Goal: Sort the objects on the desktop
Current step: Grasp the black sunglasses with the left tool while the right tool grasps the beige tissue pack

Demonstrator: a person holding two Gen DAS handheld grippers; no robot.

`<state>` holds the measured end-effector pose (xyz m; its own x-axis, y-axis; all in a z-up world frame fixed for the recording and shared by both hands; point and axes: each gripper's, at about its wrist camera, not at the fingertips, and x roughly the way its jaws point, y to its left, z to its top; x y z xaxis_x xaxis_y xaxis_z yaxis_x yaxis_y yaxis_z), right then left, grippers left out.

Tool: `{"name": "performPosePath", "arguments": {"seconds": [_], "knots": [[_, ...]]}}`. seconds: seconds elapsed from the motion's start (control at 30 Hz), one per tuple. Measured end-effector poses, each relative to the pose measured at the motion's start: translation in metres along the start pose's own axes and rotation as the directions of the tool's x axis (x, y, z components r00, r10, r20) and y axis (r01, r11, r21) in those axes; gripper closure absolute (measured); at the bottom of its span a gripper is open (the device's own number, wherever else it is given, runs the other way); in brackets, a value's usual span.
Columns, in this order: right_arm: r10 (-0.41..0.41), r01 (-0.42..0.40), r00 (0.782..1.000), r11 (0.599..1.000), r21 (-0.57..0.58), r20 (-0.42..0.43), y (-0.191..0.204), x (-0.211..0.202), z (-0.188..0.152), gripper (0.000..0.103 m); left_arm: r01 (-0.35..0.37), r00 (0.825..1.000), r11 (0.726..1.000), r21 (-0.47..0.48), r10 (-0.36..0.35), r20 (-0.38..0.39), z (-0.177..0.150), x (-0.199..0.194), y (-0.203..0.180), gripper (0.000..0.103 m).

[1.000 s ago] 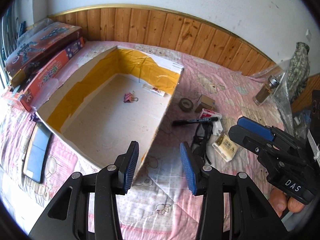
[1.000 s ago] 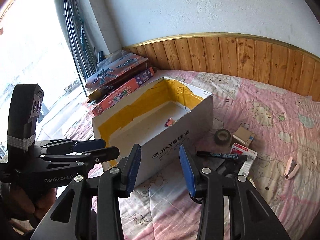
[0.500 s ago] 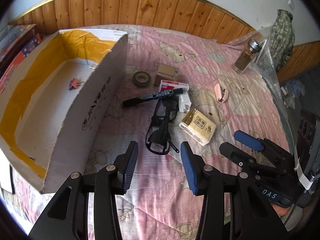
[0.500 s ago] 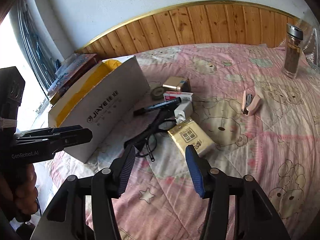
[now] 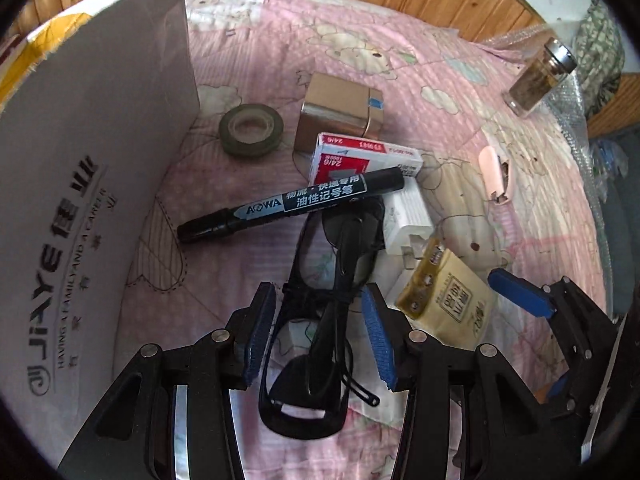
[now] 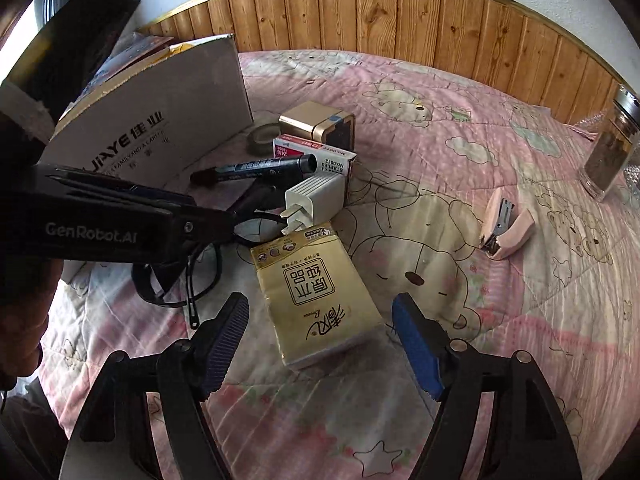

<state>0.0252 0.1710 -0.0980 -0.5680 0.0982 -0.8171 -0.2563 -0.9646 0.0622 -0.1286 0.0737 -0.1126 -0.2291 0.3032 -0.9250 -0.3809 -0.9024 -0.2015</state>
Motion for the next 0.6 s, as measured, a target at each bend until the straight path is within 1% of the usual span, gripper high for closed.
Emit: {"name": "performPosePath", "arguments": {"seconds": [0.03,0.07,0.1,0.13,0.17,0.2,0.23,0.3,0.33,0.37,0.4,0.47,0.53,0.6], "knots": [[0.007,-0.007,1.0,1.0,-0.01,-0.004,0.001,0.004,0.0,0.028,0.007,1.0,1.0,-0.013,-0.007,-0.022,0.001,0.008,0.004,0.054],[0.017,-0.017,1.0,1.0,-0.016,-0.007,0.0,0.008,0.0,0.028,0.019,1.0,1.0,-0.006,-0.019,0.018,0.002,0.007,0.004,0.05],[0.025,-0.025,1.0,1.0,-0.016,-0.01,-0.002,0.012,0.0,0.03,0.026,1.0,1.0,0.005,-0.026,0.017,0.003,0.009,0.003,0.045],[0.031,-0.031,0.999,0.999,-0.01,-0.017,-0.004,0.016,-0.001,0.038,0.028,0.999,0.999,0.019,-0.029,0.022,0.005,0.009,0.001,0.04],[0.042,-0.042,0.999,0.999,0.002,-0.03,-0.007,0.021,-0.002,0.04,0.032,0.999,0.999,0.033,-0.032,0.025,0.006,0.01,-0.002,0.039],[0.042,-0.042,0.999,0.999,0.005,-0.01,-0.009,0.022,-0.003,0.043,0.03,0.999,0.998,0.054,-0.031,0.029,0.006,0.011,-0.004,0.039],[0.04,-0.04,0.999,0.999,0.005,-0.003,-0.011,0.022,-0.004,0.046,0.02,0.999,0.996,0.088,-0.023,0.032,0.006,0.013,-0.007,0.042],[0.038,-0.038,0.999,0.999,0.008,0.01,-0.013,0.023,-0.004,0.049,-0.023,0.999,0.987,0.159,0.016,0.047,0.002,0.014,-0.015,0.043],[0.045,-0.045,0.999,0.999,0.018,0.017,-0.015,0.023,-0.004,0.049,-0.057,0.997,0.981,0.186,0.046,0.06,-0.001,0.014,-0.019,0.05],[0.052,-0.053,0.998,0.998,0.025,0.024,-0.017,0.023,-0.005,0.049,-0.076,0.995,0.975,0.208,0.062,0.073,-0.004,0.013,-0.021,0.052],[0.057,-0.058,0.998,0.998,0.029,0.032,-0.018,0.022,-0.005,0.049,-0.075,0.995,0.974,0.212,0.06,0.077,-0.005,0.012,-0.021,0.054],[0.057,-0.059,0.997,0.998,0.03,0.044,-0.019,0.023,-0.007,0.049,-0.055,0.996,0.981,0.188,0.042,0.075,-0.006,0.008,-0.015,0.058],[0.049,-0.05,0.998,0.998,0.026,0.047,-0.018,0.023,-0.007,0.05,-0.018,0.998,0.99,0.138,0.009,0.07,-0.007,0.003,-0.007,0.065],[0.046,-0.047,0.998,0.998,0.027,0.046,-0.018,0.023,-0.007,0.05,0.006,0.999,0.995,0.099,-0.011,0.047,-0.009,-0.002,0.0,0.065]]}}
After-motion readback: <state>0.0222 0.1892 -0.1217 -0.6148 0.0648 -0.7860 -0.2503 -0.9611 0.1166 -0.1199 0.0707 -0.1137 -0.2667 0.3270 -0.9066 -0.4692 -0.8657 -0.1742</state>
